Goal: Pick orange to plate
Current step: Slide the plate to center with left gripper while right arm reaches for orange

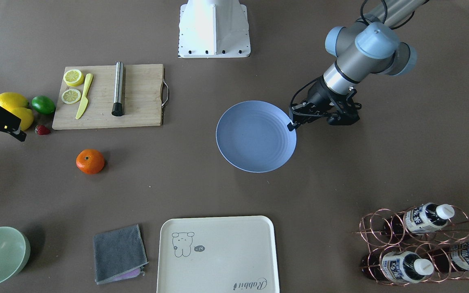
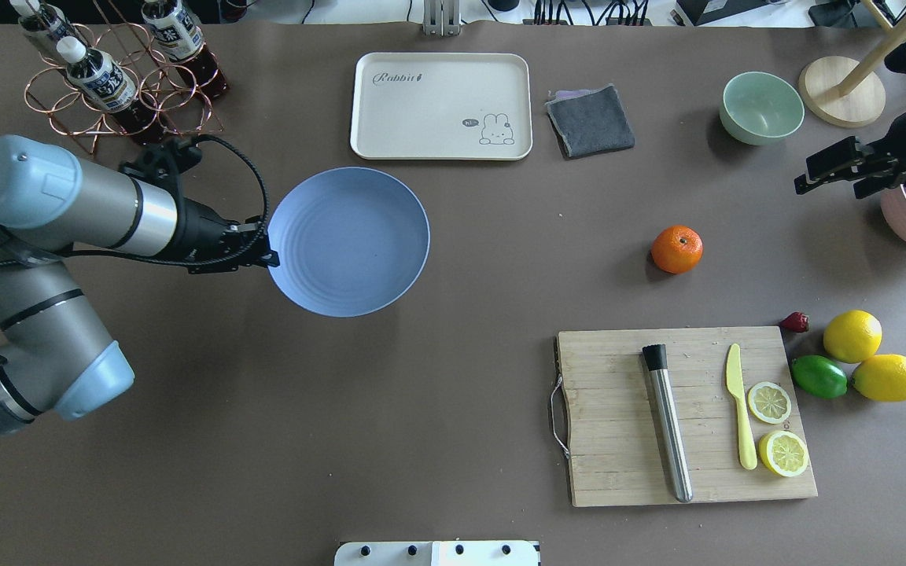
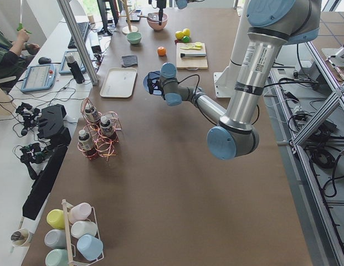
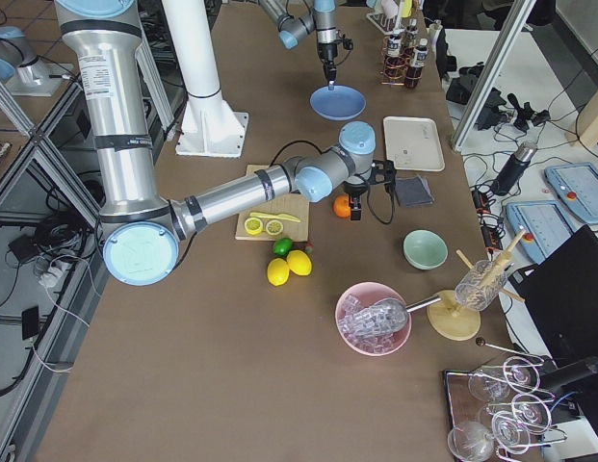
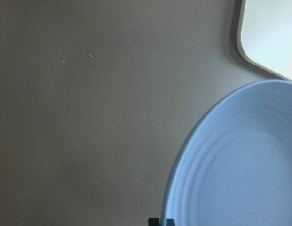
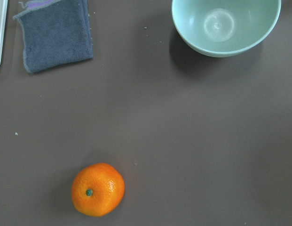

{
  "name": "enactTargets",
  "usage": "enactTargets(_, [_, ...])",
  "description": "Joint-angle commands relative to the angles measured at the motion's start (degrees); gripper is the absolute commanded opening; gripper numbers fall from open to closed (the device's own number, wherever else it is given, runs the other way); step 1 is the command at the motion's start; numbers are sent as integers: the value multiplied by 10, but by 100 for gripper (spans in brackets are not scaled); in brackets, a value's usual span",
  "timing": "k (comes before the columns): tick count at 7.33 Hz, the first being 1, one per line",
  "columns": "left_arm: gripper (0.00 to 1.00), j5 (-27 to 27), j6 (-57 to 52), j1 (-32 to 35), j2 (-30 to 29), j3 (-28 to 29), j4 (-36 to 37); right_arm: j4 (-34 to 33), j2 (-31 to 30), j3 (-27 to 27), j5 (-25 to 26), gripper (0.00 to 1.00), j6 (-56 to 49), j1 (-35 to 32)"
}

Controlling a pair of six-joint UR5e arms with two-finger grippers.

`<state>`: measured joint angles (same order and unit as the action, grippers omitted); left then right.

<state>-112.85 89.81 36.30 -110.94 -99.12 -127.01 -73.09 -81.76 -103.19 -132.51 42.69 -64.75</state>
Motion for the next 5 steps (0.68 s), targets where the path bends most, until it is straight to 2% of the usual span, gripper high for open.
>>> enactTargets(1, [0,122,38,-105,-54,-1,59,2,20,8,33,100,21,28])
enactTargets(2, [0,145,38,-125,-54,0,61,0,27,14,41,100,22,38])
enactTargets(5, [0,160,43,-127,-83,38,62,2,42,23,44,100,69,56])
